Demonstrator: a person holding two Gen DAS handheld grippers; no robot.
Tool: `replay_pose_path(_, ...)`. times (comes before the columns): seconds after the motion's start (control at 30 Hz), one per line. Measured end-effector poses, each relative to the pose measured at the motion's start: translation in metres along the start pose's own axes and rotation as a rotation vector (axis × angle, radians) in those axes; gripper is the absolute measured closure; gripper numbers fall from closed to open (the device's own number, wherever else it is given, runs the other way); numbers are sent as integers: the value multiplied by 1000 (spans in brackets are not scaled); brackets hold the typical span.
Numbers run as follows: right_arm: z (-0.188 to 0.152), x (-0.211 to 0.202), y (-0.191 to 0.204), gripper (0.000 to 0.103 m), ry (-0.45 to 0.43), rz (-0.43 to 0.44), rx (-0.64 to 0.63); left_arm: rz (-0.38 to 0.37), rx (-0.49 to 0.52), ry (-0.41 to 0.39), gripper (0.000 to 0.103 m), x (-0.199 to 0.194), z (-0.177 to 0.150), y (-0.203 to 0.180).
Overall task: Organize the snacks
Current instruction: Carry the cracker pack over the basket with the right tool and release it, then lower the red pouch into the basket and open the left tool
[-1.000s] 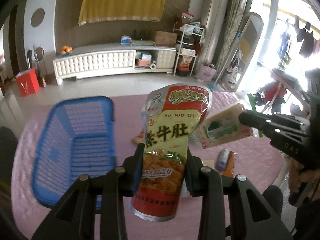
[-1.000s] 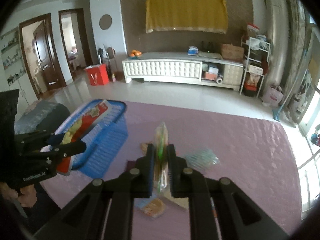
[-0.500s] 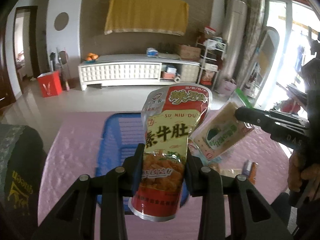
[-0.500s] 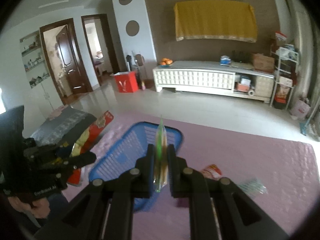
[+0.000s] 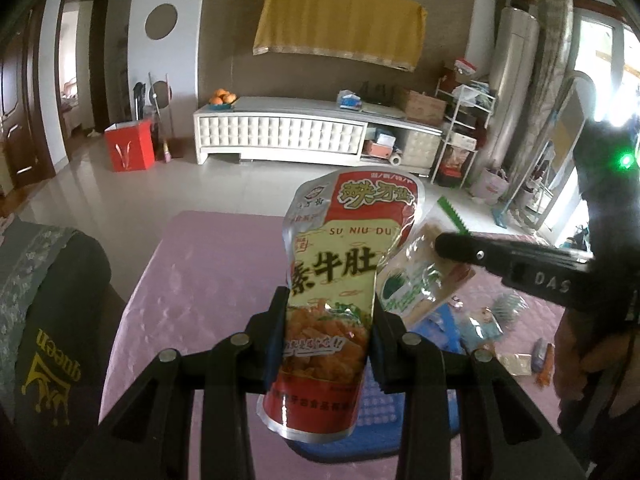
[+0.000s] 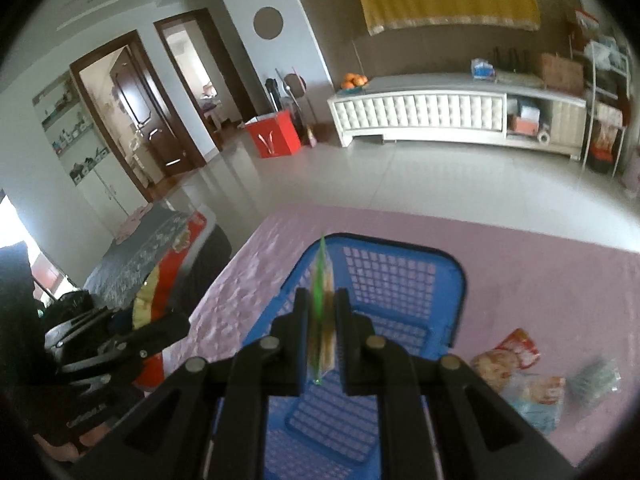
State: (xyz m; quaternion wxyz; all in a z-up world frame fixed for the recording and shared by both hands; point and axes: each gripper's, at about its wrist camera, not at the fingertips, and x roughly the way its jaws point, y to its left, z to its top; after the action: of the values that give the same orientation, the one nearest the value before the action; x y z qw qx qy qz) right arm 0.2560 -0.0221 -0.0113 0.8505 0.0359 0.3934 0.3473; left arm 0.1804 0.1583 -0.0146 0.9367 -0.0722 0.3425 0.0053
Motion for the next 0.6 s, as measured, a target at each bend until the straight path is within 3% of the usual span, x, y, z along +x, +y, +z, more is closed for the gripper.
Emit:
replay_pose_path(0.1, -1, 18, -2, 87, 7, 6, 50, -10, -16, 0, 70, 9, 2, 10)
replay_pose_path(0.17, -5, 34, -9, 86, 57, -48, 70, -15, -28, 10, 70, 18, 2, 16)
replay_pose_path(0.2, -8, 40, -11, 79, 93, -85, 68, -15, -34, 20, 70, 24, 3, 19)
replay_pose_path(0.23, -15, 47, -15, 68, 140, -147, 46, -18, -40, 32, 70, 29, 3, 21)
replay_pose_path(0.27, -17, 48, -16, 33, 151, -182, 28, -26, -48, 47, 70, 34, 2, 23)
replay_pose_path(0.3, -19, 45, -16, 20, 140, -203, 10, -33, -49, 55, 70, 37, 0, 22)
replay_pose_path(0.43, -22, 7, -15, 13, 67, -222, -29, -32, -28, 59, 70, 39, -5, 13)
replay_pose_path(0.5, -22, -5, -15, 7, 67, -225, -37, -38, -27, 64, 70, 40, -6, 10)
replay_pose_path(0.6, -16, -16, -18, 7, 68, -233, -43, -42, -24, 68, 70, 39, -5, 4)
